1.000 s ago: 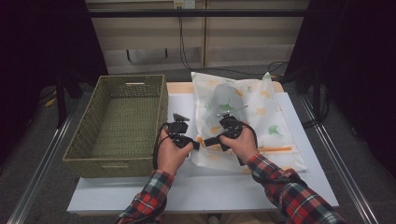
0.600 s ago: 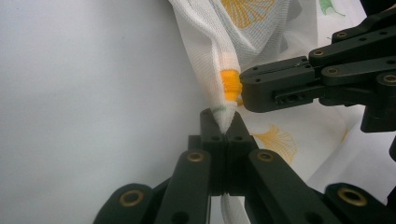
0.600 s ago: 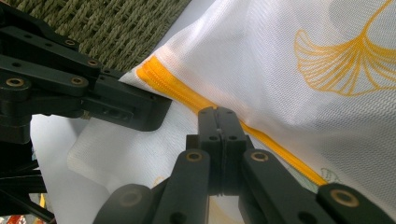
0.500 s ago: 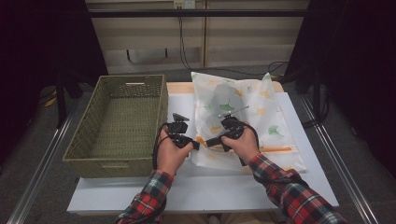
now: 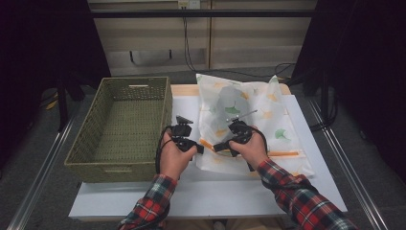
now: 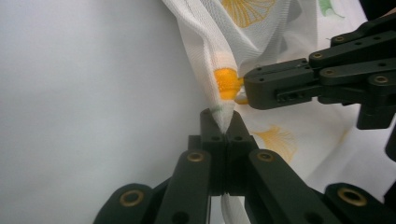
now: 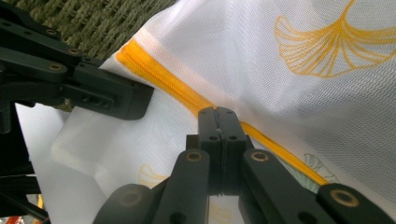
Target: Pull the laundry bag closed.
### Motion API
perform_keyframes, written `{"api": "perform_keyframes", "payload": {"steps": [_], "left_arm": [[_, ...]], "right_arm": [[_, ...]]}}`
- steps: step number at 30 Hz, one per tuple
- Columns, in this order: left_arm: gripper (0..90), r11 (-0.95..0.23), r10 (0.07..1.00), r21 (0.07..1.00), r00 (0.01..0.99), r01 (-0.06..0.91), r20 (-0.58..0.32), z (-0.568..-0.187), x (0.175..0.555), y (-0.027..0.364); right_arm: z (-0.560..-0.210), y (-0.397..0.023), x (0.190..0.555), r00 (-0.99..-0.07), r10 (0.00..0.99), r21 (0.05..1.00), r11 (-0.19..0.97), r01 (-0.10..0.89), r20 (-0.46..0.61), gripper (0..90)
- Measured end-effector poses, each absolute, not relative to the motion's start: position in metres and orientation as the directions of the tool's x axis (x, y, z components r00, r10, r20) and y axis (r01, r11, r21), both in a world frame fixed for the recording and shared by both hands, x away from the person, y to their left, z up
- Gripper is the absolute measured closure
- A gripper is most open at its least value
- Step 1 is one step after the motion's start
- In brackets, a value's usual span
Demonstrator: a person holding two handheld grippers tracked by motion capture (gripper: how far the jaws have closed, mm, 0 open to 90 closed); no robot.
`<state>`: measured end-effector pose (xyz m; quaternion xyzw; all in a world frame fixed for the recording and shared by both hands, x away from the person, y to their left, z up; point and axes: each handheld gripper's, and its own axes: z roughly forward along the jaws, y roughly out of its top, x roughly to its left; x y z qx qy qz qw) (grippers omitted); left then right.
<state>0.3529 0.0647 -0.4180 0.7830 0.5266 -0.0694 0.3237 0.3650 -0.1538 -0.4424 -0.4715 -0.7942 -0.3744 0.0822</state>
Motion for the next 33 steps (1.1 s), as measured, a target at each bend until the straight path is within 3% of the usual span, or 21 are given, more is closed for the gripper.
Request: {"api": "perform_keyframes", "payload": {"steps": [33], "left_arm": [[89.6,-0.228,0.801,0.435,0.422,0.871,-0.424,-0.415,0.353,0.066]], "right_arm": [[-0.451,-0.169,0.362,-0.528,0.702,0.511,0.267,0.817,0.477,90.0]]}}
